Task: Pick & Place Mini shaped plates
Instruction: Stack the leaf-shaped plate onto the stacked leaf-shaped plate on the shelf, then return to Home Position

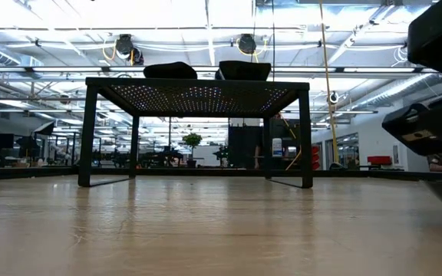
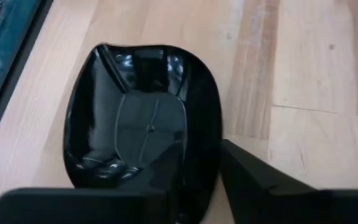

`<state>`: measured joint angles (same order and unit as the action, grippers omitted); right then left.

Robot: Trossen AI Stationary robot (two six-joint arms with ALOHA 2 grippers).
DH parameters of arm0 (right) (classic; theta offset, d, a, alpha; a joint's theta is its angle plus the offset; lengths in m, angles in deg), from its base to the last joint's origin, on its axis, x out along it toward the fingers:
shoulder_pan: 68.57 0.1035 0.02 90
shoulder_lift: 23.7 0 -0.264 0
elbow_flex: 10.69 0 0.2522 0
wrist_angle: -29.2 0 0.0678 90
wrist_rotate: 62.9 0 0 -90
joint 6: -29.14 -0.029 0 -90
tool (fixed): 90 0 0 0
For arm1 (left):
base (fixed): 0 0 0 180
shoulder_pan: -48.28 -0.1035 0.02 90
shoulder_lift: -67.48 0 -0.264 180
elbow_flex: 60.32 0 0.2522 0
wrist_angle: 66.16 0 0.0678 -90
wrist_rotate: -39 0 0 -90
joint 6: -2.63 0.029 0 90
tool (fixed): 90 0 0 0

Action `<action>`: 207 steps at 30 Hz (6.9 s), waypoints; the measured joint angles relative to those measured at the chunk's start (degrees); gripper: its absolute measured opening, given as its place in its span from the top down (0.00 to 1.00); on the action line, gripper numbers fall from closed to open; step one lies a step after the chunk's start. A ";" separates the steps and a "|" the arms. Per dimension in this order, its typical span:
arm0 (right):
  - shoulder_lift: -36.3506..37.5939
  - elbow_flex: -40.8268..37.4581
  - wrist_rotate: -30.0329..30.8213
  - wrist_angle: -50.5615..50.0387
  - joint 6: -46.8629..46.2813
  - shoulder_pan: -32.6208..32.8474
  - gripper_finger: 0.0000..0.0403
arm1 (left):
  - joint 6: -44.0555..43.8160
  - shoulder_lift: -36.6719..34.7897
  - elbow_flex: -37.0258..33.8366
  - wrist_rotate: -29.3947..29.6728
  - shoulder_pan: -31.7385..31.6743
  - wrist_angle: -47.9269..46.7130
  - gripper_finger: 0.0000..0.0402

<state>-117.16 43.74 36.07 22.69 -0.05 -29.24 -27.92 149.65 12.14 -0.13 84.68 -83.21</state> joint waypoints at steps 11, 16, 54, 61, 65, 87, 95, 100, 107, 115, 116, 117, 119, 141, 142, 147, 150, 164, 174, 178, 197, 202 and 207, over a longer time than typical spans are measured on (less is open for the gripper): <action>0.43 -0.02 -0.26 4.02 7.99 0.02 0.99 | 0.00 0.00 0.00 0.00 0.00 0.00 0.55; 0.73 -0.06 0.42 12.68 15.44 0.04 1.00 | -0.21 0.00 0.02 0.00 0.00 -0.02 0.55; 2.99 -0.02 34.44 81.90 73.82 -11.80 1.00 | 31.14 10.99 0.04 -1.08 -7.54 41.53 0.55; 2.99 -0.02 34.43 81.86 73.52 -11.78 1.00 | 30.00 10.99 0.04 1.78 -9.21 42.02 0.55; 2.99 -0.02 34.44 81.64 73.46 -11.78 1.00 | 28.51 10.99 0.04 1.80 -9.90 42.40 0.55; 3.01 -0.04 34.45 66.34 57.90 -4.38 0.79 | 32.18 5.80 0.04 14.91 -4.21 42.73 0.97; 3.01 -0.04 34.45 55.56 49.96 -0.16 0.71 | 0.71 -10.53 0.04 6.05 -7.18 1.80 0.99; 3.01 -0.04 34.45 53.49 49.81 0.18 0.70 | -20.84 -16.78 0.04 -18.31 -18.32 -27.38 0.99; 3.01 -0.04 34.47 53.73 49.78 -0.37 0.71 | -21.76 -16.91 0.01 -29.49 -31.54 -35.23 0.99; 3.01 -0.04 34.47 53.26 49.78 -0.37 0.71 | -17.77 -15.72 0.02 -39.02 -36.91 -32.68 0.99; 3.01 -0.04 34.47 53.20 49.78 -0.37 0.71 | -17.60 -15.63 0.00 -39.73 -37.13 -32.84 0.99; 3.01 -0.04 34.47 53.19 49.78 -0.37 0.71 | -17.49 -15.71 0.00 -40.50 -37.35 -32.81 0.99; 3.01 -0.04 34.47 52.77 49.78 -0.37 0.71 | -17.37 -15.91 0.02 -40.91 -37.71 -32.57 0.98; 7.59 -0.04 34.89 44.16 42.43 2.44 0.71 | -12.00 -23.03 0.02 -51.02 -37.71 -30.73 0.44; 9.64 -0.04 34.83 40.60 40.97 3.16 0.71 | -10.59 -24.47 0.02 -52.06 -37.52 -30.84 0.44; 22.42 -0.04 34.45 19.97 31.61 6.74 0.69 | -0.20 -33.50 0.02 -54.93 -37.59 -36.38 0.42; 29.84 -0.04 34.47 12.18 33.10 8.35 0.68 | 1.48 -39.20 -0.08 -53.22 -37.13 -41.89 0.42; 49.82 -11.03 33.67 -1.67 23.05 12.15 0.69 | 12.04 -61.95 -27.04 -31.47 -27.19 -17.98 0.43; 69.87 -27.18 33.71 3.94 24.70 12.15 0.69 | 18.98 -78.75 -43.85 -38.14 -25.36 -7.13 0.43; 77.66 -33.98 29.88 10.46 29.14 12.13 0.69 | 20.14 -81.84 -46.80 -37.78 -25.22 -7.03 0.43; 93.28 -39.67 10.13 11.57 37.59 -0.66 0.69 | 21.20 -81.42 -46.86 -34.25 -25.22 -8.67 0.43; 93.30 -38.49 10.24 7.63 35.42 -9.89 0.70 | 21.16 -81.40 -46.86 -34.27 -25.22 -8.74 0.43; 93.28 -36.09 3.92 -2.31 31.92 -16.40 0.69 | 21.11 -81.40 -46.86 -34.27 -25.22 -8.79 0.43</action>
<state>-23.88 7.65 39.99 20.38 31.88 -45.64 -6.80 68.26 -34.72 -34.40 59.46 -91.99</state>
